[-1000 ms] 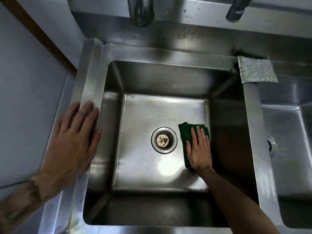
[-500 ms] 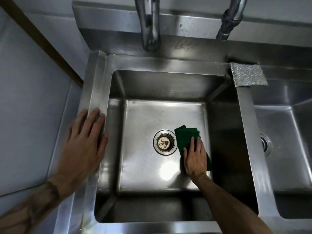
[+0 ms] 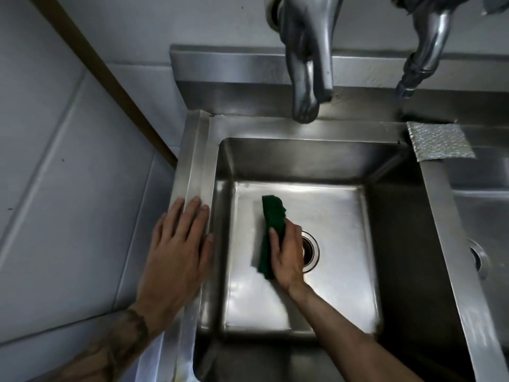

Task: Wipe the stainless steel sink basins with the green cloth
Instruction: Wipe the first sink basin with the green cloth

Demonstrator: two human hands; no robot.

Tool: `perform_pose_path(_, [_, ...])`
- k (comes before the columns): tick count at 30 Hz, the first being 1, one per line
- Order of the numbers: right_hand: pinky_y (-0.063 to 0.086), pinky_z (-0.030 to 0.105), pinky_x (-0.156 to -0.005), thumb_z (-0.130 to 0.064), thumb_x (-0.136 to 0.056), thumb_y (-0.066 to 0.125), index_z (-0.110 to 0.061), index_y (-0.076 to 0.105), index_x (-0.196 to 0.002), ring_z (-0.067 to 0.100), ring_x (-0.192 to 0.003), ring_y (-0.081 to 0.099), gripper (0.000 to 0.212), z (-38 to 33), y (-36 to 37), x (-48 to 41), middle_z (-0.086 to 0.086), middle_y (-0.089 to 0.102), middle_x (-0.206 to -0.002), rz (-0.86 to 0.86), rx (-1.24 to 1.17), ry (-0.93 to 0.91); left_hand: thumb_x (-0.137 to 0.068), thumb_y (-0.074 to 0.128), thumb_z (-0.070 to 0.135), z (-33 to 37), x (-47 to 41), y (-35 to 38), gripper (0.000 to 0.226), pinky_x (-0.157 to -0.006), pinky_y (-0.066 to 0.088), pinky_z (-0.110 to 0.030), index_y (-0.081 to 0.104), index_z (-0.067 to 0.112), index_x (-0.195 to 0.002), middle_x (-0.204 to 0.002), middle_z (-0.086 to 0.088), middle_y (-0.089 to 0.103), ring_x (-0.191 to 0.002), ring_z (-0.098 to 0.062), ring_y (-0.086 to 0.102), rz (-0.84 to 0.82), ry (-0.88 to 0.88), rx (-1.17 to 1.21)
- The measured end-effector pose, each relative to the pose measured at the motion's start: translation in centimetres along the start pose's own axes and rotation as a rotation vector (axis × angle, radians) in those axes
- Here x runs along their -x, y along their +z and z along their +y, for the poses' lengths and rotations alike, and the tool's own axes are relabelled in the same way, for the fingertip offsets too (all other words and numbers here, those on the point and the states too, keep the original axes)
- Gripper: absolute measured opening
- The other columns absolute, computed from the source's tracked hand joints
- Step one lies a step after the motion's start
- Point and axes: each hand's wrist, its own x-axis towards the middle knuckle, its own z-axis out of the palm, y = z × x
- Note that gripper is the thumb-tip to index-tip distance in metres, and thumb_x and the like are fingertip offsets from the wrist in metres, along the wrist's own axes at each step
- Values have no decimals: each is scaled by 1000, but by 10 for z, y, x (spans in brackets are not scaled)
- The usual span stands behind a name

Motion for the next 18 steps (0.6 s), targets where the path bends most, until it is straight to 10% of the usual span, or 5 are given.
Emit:
perform_pose_path(3, [35, 16, -102, -34, -106, 49, -20, 50, -140, 8, -115, 45, 37, -61, 44, -12, -2, 47, -119, -56, -215, 19, -111, 30, 40, 0, 0, 1, 59, -121, 39, -64, 39, 9, -160, -169, -16, 35, -160, -37, 27, -6, -7, -16])
perform_pose_path(9, [48, 46, -101, -52, -103, 39, -31, 52, -129, 14, -113, 54, 36, -91, 99, -19, -6, 49, -115, -26, -402, 37, -109, 36, 31, -2, -1, 6, 56, -118, 43, -62, 39, 9, -160, -168, -16, 38, -158, -38, 32, 46, 18, -5])
perform_pose_path(18, [41, 35, -108, -40, -106, 36, -34, 29, -157, 21, -121, 47, 52, -101, 89, -67, 2, 42, -128, -53, -217, -105, -110, 34, 33, -2, -4, 4, 54, -117, 44, -61, 49, 9, -156, -166, -13, 43, -158, -36, 32, 22, -5, 7])
